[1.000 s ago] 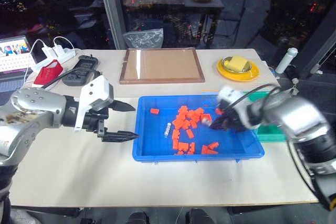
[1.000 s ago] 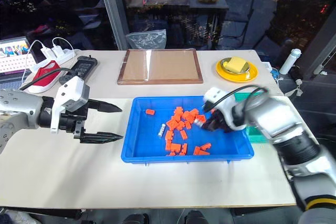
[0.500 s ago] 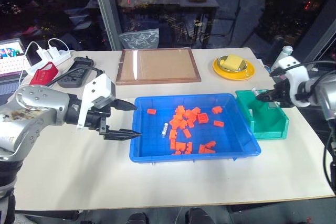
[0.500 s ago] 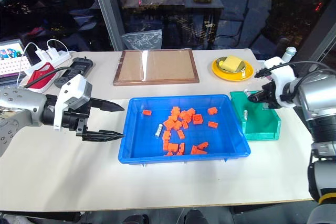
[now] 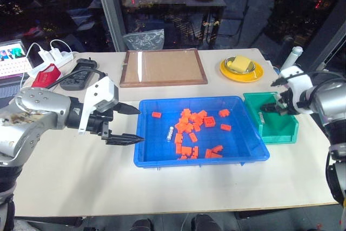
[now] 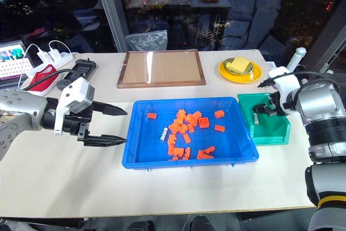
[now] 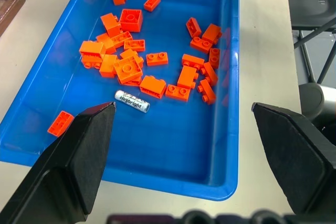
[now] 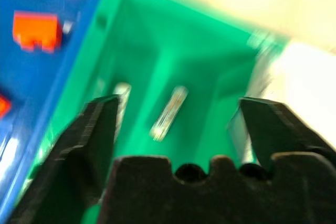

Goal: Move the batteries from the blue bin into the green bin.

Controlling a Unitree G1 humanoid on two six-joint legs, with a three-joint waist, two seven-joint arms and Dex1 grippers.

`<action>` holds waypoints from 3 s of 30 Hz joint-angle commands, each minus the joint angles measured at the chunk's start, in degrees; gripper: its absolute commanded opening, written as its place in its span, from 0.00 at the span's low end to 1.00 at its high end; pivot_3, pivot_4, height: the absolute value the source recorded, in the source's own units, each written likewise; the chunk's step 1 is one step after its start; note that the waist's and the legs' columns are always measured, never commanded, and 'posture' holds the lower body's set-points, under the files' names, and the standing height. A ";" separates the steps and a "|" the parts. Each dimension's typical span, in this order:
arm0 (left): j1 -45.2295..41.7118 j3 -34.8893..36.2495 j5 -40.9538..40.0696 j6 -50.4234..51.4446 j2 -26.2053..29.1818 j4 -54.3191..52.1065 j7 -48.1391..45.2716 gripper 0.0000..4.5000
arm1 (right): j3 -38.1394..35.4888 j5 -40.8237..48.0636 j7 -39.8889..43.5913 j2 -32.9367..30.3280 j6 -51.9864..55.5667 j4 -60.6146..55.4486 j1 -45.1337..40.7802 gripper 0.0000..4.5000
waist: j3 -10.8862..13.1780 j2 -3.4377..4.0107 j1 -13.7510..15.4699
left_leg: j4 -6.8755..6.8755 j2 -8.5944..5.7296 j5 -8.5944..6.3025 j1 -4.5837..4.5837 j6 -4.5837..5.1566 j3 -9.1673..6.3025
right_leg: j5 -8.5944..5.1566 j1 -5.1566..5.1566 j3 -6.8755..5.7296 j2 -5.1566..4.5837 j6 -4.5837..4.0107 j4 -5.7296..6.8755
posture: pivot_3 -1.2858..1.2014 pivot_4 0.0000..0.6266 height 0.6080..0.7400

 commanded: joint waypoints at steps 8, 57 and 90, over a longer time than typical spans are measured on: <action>5.94 5.92 3.64 -2.17 2.62 1.53 1.61 1.00 | 9.65 12.47 11.65 10.64 5.97 -31.04 2.92 1.00 | 0.01 -0.01 1.02 | 0.11 -0.02 0.00 -0.07 0.00 -0.12 | 0.00 0.04 -0.11 -0.02 0.00 0.06 | 0.52 0.24 1.00; 8.20 9.45 1.11 0.73 2.23 -3.55 4.33 1.00 | 8.32 2.46 15.80 25.02 1.94 -16.43 -6.39 0.56 | 0.01 -0.03 0.69 | 0.07 0.04 0.00 0.01 -0.01 -0.16 | 0.03 -0.01 -0.23 0.01 -0.05 0.19 | 0.52 0.24 1.00; -7.97 -2.14 9.62 -2.85 -8.05 6.59 6.66 1.00 | 0.05 -4.95 5.87 -5.88 -1.23 -0.71 5.51 0.82 | 0.02 -0.04 0.64 | 0.28 -0.08 0.00 -0.01 0.05 0.07 | 0.03 0.12 -0.08 -0.12 -0.04 0.02 | 0.52 0.24 1.00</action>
